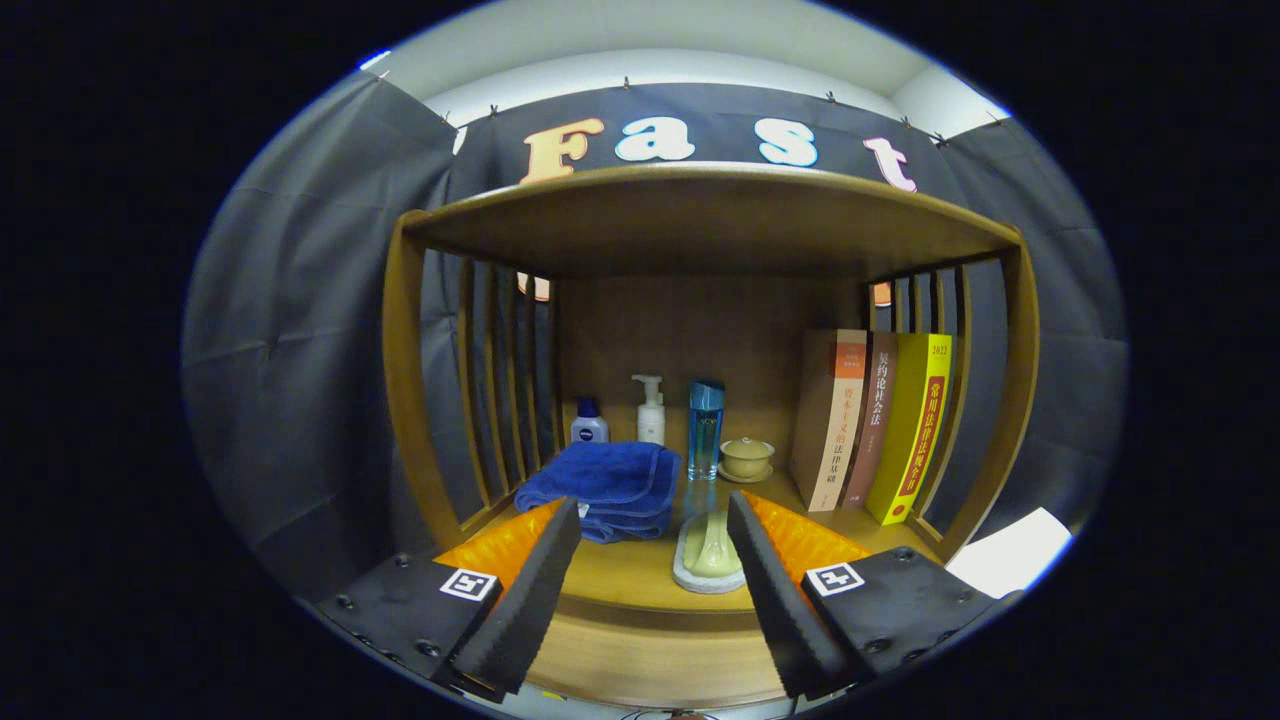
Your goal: Pull open the drawer, take out the items inside it, and place them on the countertop above the cabinet.
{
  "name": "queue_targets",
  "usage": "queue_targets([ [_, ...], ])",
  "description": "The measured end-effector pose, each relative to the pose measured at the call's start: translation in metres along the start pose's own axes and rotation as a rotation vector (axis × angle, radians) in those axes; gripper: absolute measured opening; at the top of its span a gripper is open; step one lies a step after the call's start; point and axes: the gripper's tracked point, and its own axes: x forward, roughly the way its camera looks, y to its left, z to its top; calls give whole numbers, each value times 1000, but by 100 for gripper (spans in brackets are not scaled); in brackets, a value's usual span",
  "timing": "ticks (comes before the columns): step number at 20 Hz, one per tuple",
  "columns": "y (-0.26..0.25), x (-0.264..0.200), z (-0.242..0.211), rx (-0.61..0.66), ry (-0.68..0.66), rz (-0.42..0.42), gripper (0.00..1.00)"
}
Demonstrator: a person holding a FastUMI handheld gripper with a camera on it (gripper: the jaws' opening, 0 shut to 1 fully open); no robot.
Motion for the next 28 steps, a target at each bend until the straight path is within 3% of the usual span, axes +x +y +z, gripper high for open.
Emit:
queue_targets([
  [16,-5,-127,-27,59,-154,-98,97],
  [22,-19,-146,-46,74,-232,-139,96],
  [28,-24,-130,-107,88,-193,-170,96],
])
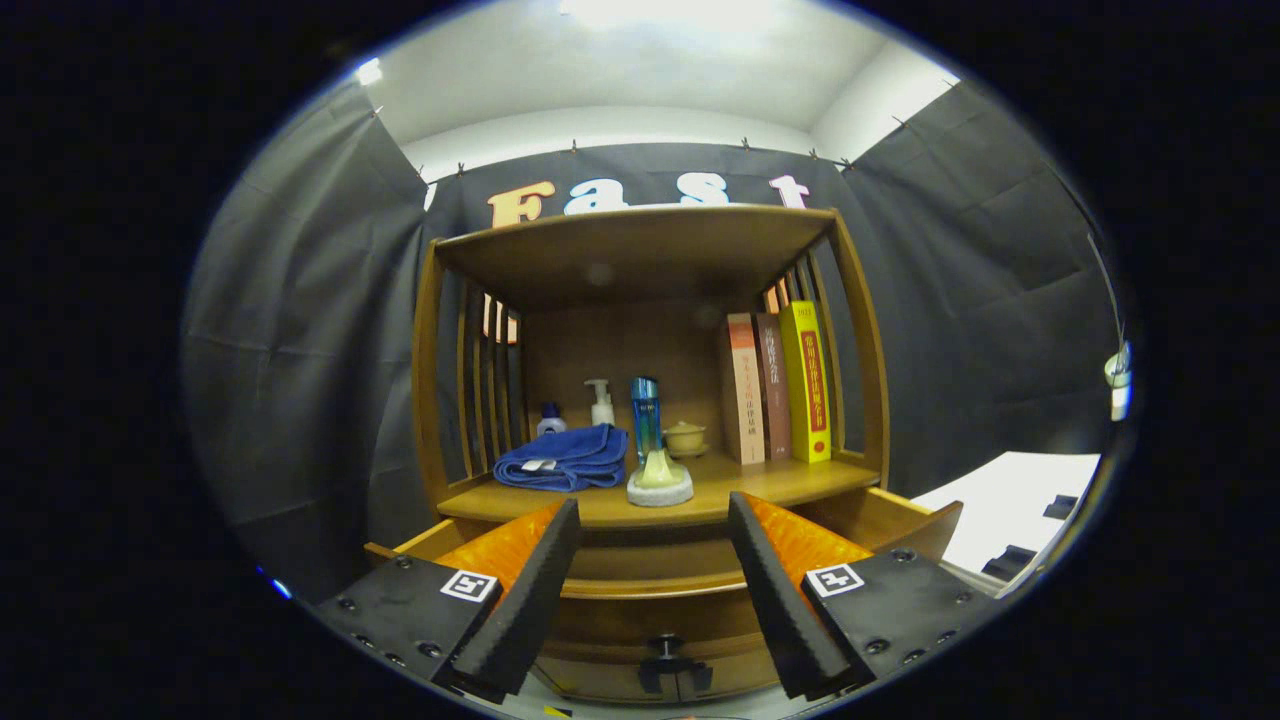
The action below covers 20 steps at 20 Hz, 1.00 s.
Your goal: Pull open the drawer, take out the items inside it, and place them on the countertop above the cabinet.
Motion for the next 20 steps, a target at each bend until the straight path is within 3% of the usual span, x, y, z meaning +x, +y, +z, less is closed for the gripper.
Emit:
queue_targets([
  [11,-1,-23,-47,-28,-9,-35,96],
  [20,-11,-9,-95,-37,32,4,97],
])
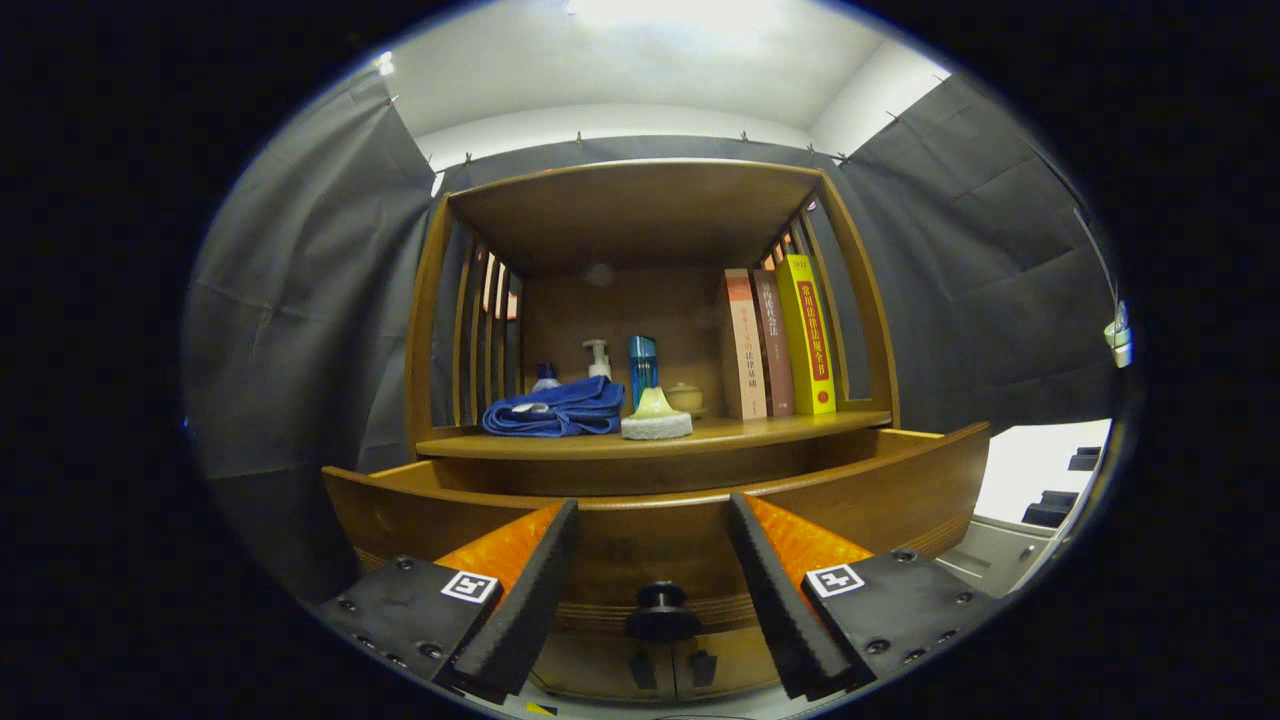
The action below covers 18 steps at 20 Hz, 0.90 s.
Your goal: Pull open the drawer, take out the items inside it, and place them on the countertop above the cabinet.
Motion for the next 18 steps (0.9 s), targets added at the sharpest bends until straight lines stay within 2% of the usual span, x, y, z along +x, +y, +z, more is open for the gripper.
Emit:
queue_targets([
  [7,0,7,-8,-60,42,8,97],
  [12,1,15,-9,-55,57,3,97],
  [18,2,44,-14,-60,111,-10,98],
])
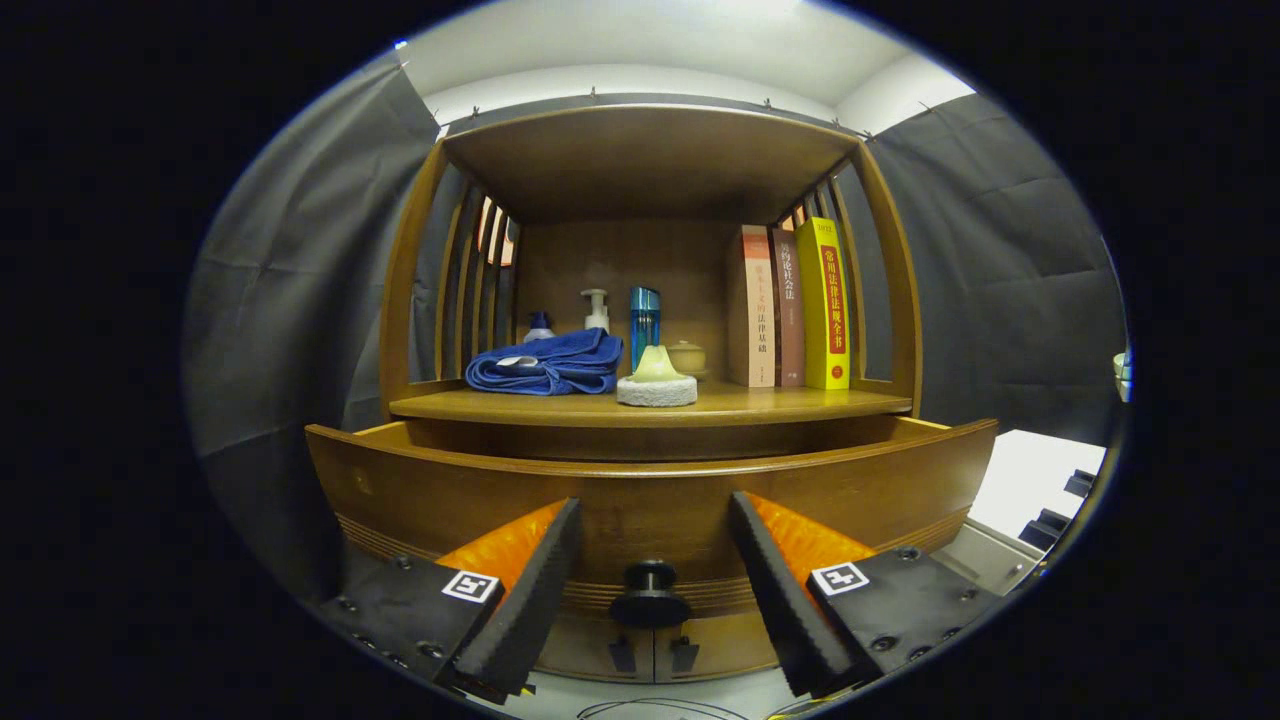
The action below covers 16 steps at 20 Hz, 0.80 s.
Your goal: Pull open the drawer, take out the items inside it, and place them on the countertop above the cabinet.
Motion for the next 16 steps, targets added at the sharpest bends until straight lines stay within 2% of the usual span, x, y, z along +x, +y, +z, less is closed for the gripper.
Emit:
queue_targets([
  [8,2,49,-8,-10,17,1,98],
  [16,2,78,-13,-12,31,3,98],
])
